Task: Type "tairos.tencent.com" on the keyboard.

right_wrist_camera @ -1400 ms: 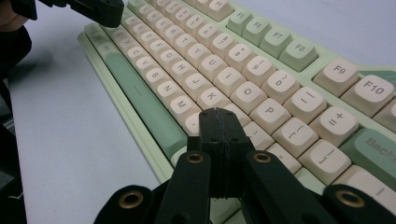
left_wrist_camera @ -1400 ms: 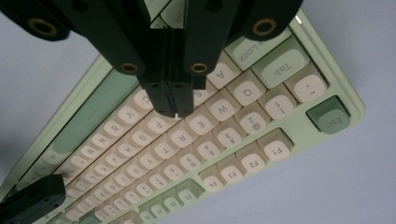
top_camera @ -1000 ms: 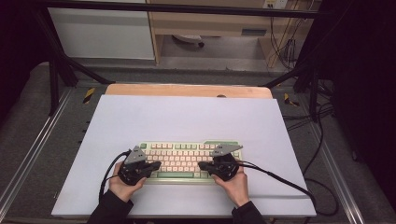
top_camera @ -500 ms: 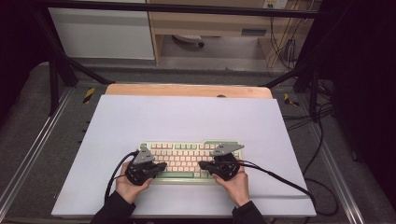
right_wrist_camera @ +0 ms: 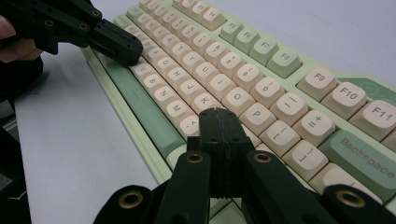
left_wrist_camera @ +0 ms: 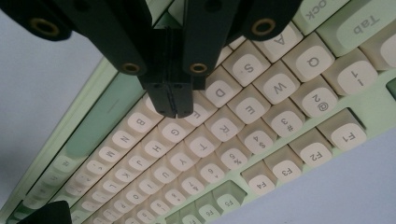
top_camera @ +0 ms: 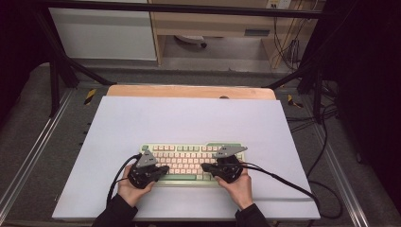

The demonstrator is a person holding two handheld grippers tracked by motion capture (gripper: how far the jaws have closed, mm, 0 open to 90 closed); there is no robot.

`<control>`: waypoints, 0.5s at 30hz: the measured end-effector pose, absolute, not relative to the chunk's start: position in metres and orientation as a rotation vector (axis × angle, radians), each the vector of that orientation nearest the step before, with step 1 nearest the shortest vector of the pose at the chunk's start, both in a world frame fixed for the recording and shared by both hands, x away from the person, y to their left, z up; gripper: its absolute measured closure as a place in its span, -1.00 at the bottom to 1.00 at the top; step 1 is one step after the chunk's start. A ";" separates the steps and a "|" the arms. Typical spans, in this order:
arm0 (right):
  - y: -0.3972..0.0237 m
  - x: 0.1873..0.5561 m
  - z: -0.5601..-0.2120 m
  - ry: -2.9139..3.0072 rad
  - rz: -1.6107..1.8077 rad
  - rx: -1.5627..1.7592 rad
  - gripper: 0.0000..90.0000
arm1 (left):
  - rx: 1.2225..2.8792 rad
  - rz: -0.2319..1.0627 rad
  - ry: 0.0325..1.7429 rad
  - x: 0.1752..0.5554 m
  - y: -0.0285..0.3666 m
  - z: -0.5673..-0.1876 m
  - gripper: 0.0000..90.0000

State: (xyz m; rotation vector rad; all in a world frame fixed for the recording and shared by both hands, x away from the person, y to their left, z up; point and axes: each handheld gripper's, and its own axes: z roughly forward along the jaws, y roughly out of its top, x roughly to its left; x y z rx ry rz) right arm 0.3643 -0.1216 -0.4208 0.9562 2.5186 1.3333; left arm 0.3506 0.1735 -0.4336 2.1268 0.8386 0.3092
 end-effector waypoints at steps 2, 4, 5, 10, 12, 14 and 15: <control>-0.122 0.364 -0.421 2.519 1.333 0.958 1.00 | 2.126 0.311 0.839 0.350 0.173 -0.433 1.00; -0.121 0.364 -0.421 2.518 1.333 0.958 1.00 | 2.123 0.312 0.836 0.349 0.174 -0.433 1.00; -0.122 0.364 -0.421 2.517 1.335 0.955 1.00 | 2.118 0.314 0.833 0.349 0.174 -0.431 1.00; -0.122 0.364 -0.420 2.515 1.337 0.955 1.00 | 2.106 0.321 0.831 0.347 0.179 -0.427 1.00; -0.122 0.364 -0.419 2.514 1.341 0.954 1.00 | 2.099 0.324 0.837 0.347 0.182 -0.426 1.00; -0.122 0.364 -0.419 2.513 1.345 0.956 1.00 | 2.093 0.328 0.843 0.347 0.184 -0.425 1.00; -0.122 0.364 -0.419 2.512 1.345 0.959 1.00 | 2.093 0.329 0.845 0.347 0.185 -0.425 1.00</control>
